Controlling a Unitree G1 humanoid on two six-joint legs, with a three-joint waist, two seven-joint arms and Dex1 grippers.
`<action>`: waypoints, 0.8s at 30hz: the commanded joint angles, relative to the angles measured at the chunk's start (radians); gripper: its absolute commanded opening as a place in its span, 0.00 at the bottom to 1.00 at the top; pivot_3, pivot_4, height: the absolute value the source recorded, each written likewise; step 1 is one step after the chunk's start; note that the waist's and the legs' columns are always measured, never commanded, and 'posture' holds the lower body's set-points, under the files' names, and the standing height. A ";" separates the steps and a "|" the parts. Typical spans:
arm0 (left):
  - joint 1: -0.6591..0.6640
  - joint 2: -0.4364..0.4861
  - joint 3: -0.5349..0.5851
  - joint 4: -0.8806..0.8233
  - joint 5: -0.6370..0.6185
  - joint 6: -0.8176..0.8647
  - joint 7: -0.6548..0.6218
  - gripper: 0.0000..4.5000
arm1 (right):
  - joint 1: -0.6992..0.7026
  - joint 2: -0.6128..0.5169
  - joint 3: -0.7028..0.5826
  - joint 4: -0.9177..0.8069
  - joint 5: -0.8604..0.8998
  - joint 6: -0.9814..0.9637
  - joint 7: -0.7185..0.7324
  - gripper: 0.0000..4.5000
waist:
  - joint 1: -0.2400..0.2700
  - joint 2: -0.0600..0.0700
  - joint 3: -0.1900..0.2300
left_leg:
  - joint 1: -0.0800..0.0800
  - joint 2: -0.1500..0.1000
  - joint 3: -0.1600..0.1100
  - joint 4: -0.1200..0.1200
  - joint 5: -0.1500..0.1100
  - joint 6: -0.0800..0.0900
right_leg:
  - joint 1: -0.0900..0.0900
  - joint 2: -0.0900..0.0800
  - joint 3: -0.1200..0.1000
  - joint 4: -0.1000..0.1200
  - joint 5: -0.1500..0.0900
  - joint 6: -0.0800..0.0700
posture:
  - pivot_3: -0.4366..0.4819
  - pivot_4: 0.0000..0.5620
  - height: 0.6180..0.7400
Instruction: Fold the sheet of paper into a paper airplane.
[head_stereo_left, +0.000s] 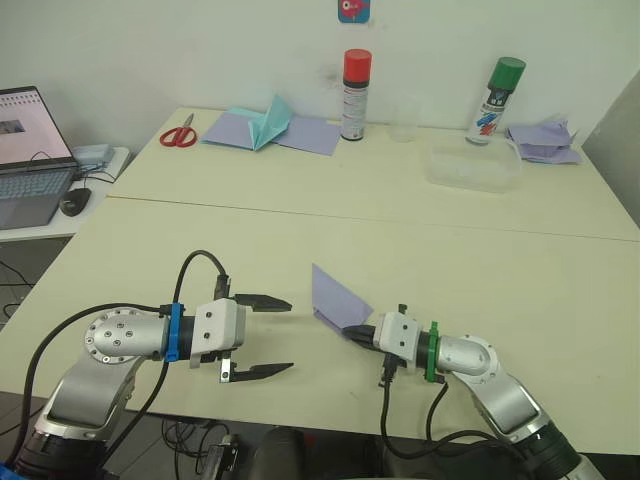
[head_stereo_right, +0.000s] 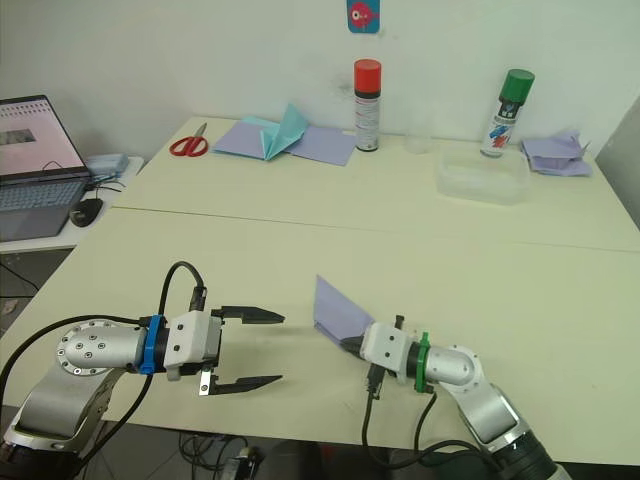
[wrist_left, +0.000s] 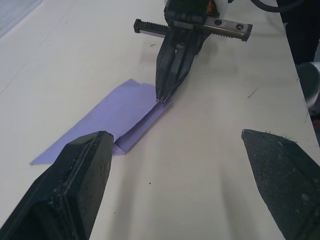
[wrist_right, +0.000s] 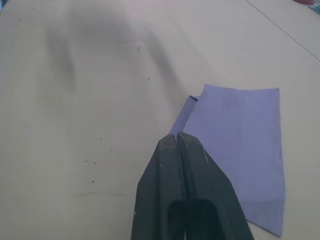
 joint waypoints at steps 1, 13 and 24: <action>-0.032 0.006 0.002 -0.024 -0.026 0.005 0.011 1.00 | -0.015 -0.020 -0.047 -0.014 0.026 -0.027 0.007 0.01 | 0.000 0.000 0.000 | 0.000 0.000 0.000 0.000 0.000 0.000 | 0.000 0.000 0.000 0.000 0.000 0.000 | 0.48 0.27 1.00; -0.055 -0.018 -0.026 -0.019 -0.026 -0.010 0.022 1.00 | 0.004 -0.191 -0.134 -0.078 0.246 -0.067 0.270 0.01 | 0.000 0.000 0.000 | 0.000 0.000 0.000 0.000 0.000 0.000 | 0.000 0.000 0.000 0.000 0.000 0.000 | 0.48 0.27 1.00; -0.058 -0.039 -0.040 0.001 -0.006 -0.036 0.053 1.00 | -0.085 -0.115 -0.115 0.071 0.094 -0.279 0.189 0.36 | -0.002 0.000 0.001 | 0.007 0.000 0.000 -0.002 0.000 0.000 | 0.006 0.000 0.000 0.000 0.000 0.000 | 0.48 0.27 1.00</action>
